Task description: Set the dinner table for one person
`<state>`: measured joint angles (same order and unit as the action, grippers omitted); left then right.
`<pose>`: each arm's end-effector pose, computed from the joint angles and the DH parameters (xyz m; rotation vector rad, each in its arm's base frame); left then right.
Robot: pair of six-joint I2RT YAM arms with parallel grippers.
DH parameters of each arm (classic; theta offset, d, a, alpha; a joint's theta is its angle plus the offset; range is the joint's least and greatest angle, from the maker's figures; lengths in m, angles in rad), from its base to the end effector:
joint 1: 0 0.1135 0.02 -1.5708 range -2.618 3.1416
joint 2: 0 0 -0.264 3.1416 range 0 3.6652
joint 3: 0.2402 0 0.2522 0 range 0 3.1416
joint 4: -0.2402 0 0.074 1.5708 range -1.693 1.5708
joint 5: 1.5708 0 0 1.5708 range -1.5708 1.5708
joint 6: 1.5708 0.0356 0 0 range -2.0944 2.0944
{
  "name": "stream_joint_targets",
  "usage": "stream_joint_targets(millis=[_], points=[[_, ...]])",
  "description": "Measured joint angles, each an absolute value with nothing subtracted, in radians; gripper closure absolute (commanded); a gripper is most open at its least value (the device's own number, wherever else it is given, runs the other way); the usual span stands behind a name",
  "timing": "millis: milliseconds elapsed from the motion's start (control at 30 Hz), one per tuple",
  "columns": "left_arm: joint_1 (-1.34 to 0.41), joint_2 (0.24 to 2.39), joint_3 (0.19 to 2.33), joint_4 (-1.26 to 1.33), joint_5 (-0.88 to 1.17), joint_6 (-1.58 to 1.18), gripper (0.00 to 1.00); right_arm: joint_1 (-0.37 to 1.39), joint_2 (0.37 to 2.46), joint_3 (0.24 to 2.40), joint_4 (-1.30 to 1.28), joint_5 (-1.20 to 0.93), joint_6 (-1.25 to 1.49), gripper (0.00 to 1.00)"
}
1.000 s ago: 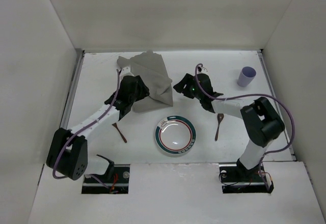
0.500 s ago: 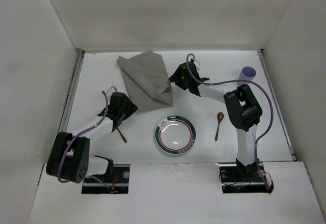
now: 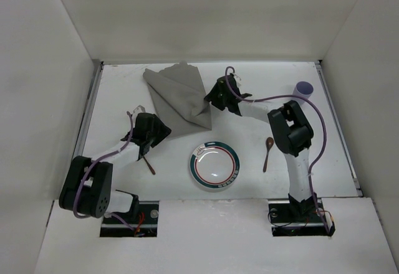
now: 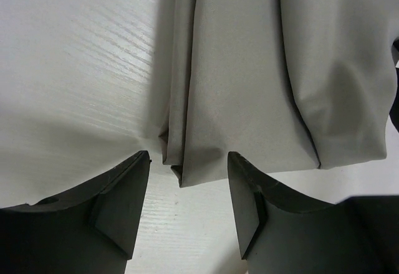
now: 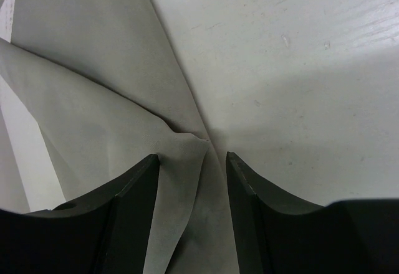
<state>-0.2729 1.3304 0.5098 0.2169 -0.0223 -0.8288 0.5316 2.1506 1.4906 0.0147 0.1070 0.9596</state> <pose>0.2489 -0.0688 0.1694 -0.6267 2.1487 -0.5939 0.4177 0.2412 0.1658 0.5493 2.2379 0.6890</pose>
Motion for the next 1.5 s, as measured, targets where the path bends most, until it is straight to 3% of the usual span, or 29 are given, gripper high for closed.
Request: stream_joint_targets(millis=[133, 500, 600, 767, 1033, 1333, 1500], points=[[-0.267, 1.362, 0.51, 0.221, -0.019, -0.828, 0.5, 0.532, 2.16, 1.493, 0.018, 0.094, 0.965, 0.49], [-0.268, 1.419, 0.543, 0.247, -0.036, -0.824, 0.55, 0.532, 2.188, 1.533, 0.026, 0.096, 0.958, 0.73], [-0.272, 1.438, 0.553, 0.253, -0.044, -0.824, 0.64, 0.532, 2.188, 1.533, 0.026, 0.104, 0.945, 0.81], [-0.283, 1.465, 0.559, 0.257, -0.061, -0.828, 0.9, 0.533, 2.188, 1.533, 0.027, 0.13, 0.914, 0.88], [-0.3, 1.479, 0.57, 0.258, -0.104, -0.842, 0.95, 0.54, 2.112, 1.526, 0.005, 0.206, 0.824, 0.92], [-0.302, 1.484, 0.572, 0.259, -0.14, -0.855, 0.96, 0.306, 1.563, 1.1, 0.091, 0.294, 0.784, 0.91], [-0.305, 1.484, 0.582, 0.273, -0.134, -0.862, 0.96, 0.233, 1.491, 0.857, 0.097, 0.333, 0.814, 0.91]])
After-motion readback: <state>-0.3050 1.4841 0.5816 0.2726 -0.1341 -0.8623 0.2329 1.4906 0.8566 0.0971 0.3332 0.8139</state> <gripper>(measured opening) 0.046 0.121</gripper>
